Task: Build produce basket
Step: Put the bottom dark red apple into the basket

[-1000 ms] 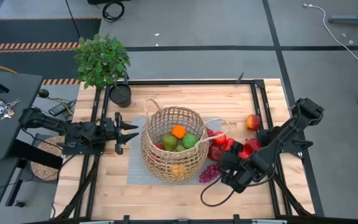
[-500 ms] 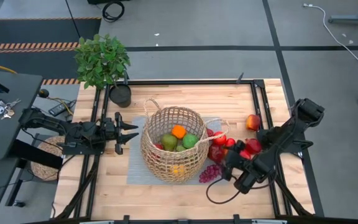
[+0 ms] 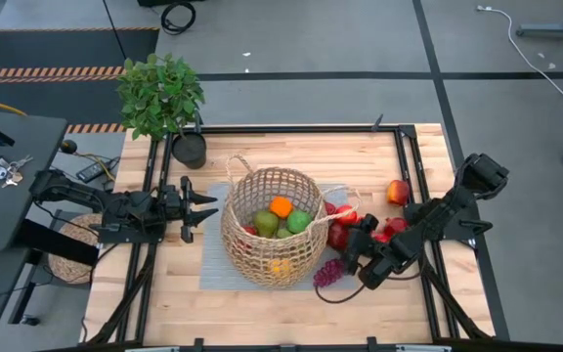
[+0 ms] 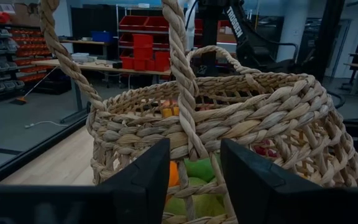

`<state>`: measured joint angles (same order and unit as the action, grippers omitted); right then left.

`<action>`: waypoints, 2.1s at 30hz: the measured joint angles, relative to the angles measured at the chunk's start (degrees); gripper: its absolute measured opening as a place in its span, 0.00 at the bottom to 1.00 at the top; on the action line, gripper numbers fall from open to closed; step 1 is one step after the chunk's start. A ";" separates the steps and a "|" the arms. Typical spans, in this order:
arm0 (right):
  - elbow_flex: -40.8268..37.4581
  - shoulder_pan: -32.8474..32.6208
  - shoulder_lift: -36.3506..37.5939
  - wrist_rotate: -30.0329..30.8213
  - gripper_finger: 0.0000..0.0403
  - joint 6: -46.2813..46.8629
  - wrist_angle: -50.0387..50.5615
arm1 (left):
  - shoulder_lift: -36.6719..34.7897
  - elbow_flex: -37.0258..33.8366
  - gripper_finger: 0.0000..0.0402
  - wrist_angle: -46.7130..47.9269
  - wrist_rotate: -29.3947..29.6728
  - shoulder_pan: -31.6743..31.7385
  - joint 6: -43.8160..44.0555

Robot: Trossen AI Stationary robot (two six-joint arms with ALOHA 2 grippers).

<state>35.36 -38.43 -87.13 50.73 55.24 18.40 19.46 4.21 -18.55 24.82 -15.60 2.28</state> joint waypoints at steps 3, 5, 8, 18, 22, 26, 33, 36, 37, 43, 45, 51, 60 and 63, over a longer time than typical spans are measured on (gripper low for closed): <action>-0.25 1.22 0.00 -0.85 0.91 -1.51 -1.52 | 0.00 0.00 0.37 0.02 0.00 -0.02 -0.02; -0.25 2.00 0.00 -1.64 0.91 -2.52 -2.26 | 0.00 0.00 0.36 0.01 -0.02 -0.02 -0.01; -0.25 2.81 0.00 -2.74 0.91 -2.92 -2.76 | 0.00 0.00 0.36 0.02 -0.01 -0.02 0.00; -0.25 3.14 0.04 -3.53 0.86 -2.95 -2.74 | 0.01 0.00 0.37 0.01 -0.01 0.00 0.00; 0.05 2.76 0.36 -3.83 0.86 -2.95 -1.58 | 0.00 0.00 0.36 0.00 0.00 -0.02 0.00; 0.80 2.16 1.59 -4.85 0.86 -3.30 -0.37 | 0.01 0.00 0.37 0.02 0.00 -0.02 0.00; 2.11 2.07 2.91 -4.69 0.86 -5.63 0.06 | 0.02 0.00 0.37 0.00 0.00 -0.01 -0.01; 3.59 1.92 3.50 -4.74 0.86 -6.80 1.19 | 0.01 0.00 0.37 0.00 0.00 -0.01 -0.01; 4.34 1.76 3.88 -4.75 0.86 -7.09 2.29 | 0.01 0.00 0.37 0.00 -0.01 0.00 0.00; 9.32 0.14 7.25 -4.17 0.86 -6.97 11.76 | 0.01 0.00 0.38 0.02 -0.01 0.00 -0.01; 10.82 -0.59 8.29 -4.19 0.86 -6.79 13.61 | 0.01 0.00 0.38 0.02 -0.02 -0.01 0.00; 14.01 -3.84 11.54 -2.69 0.86 -8.80 13.93 | 0.02 -0.02 0.37 0.02 -0.02 0.00 0.00; 14.48 -7.86 14.08 -0.15 0.86 -10.65 5.99 | 0.00 0.00 0.38 0.02 0.00 -0.02 0.00; 14.48 -8.73 14.08 0.71 0.86 -14.08 -0.07 | 0.02 -0.02 0.38 0.02 -0.01 0.00 -0.01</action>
<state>49.84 -47.16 -73.06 51.44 41.16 18.33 19.49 4.19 -18.52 24.81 -15.59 2.28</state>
